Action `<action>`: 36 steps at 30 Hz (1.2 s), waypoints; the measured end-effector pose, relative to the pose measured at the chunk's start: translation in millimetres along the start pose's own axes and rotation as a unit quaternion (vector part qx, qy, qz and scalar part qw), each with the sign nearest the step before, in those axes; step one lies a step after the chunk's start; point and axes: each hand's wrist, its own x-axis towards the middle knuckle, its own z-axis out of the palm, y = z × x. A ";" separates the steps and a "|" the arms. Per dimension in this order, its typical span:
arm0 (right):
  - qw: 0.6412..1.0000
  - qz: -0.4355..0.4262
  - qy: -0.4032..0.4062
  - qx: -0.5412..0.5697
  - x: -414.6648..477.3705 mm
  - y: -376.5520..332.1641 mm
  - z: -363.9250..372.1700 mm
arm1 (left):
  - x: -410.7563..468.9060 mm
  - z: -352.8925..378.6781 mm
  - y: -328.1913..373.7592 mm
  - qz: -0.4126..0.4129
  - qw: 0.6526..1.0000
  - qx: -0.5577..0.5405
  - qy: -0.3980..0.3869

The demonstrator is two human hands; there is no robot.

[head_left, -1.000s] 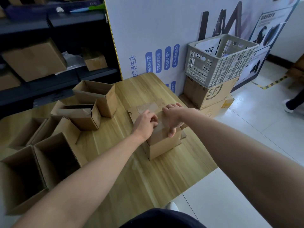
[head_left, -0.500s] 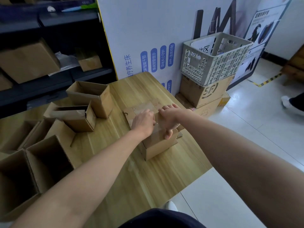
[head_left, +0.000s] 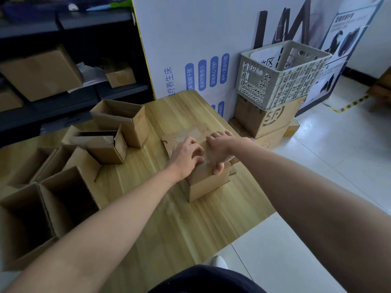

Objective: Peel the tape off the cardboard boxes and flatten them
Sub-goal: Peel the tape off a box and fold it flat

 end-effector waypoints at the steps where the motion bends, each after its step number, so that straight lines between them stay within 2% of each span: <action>1: 1.000 0.002 -0.003 -0.002 0.3 -0.3 -0.3 | 0.2 0.3 1.2 -0.001 1.000 0.004 0.005; 4: 1.000 0.008 -0.008 -0.006 1.2 -1.5 0.3 | 3.9 1.5 7.5 -0.013 1.000 0.024 0.015; 7: 1.000 0.010 -0.008 -0.006 0.7 -1.0 0.9 | 1.4 1.3 6.8 -0.018 0.999 0.026 -0.013; 10: 1.000 0.014 -0.008 0.001 -0.7 -0.7 0.8 | -10.9 -8.7 6.5 -0.042 0.995 -0.085 -0.025; 14: 1.000 0.024 -0.014 0.013 1.3 -2.5 -1.7 | -21.9 -39.5 2.3 -0.106 0.955 -0.273 0.045; 17: 0.999 0.027 -0.016 0.014 2.6 -4.1 -4.3 | -27.0 -48.9 -20.0 -0.193 0.947 -0.246 0.074; 20: 0.999 0.022 -0.026 0.014 -0.6 -5.4 -4.8 | -39.6 -43.1 -34.9 -0.276 0.940 -0.199 0.038; 23: 0.999 0.014 -0.031 0.010 -0.2 -12.1 -7.4 | -46.2 -36.7 -34.9 -0.328 0.918 -0.220 -0.037; 25: 0.999 -0.002 -0.044 0.001 0.3 -20.8 -8.0 | -47.1 -32.7 -32.1 -0.332 0.886 -0.310 -0.087; 28: 0.998 -0.031 -0.055 0.014 -2.5 -39.6 -1.7 | -44.2 -35.2 -26.3 -0.320 0.844 -0.426 -0.065; 33: 0.991 -0.079 0.110 0.015 -10.7 -47.1 -9.6 | -33.5 -51.9 -25.5 -0.284 0.762 -0.582 0.006; 36: 0.982 -0.073 0.162 0.065 -16.4 -34.2 -23.6 | -23.0 -64.4 -24.4 -0.248 0.756 -0.604 0.048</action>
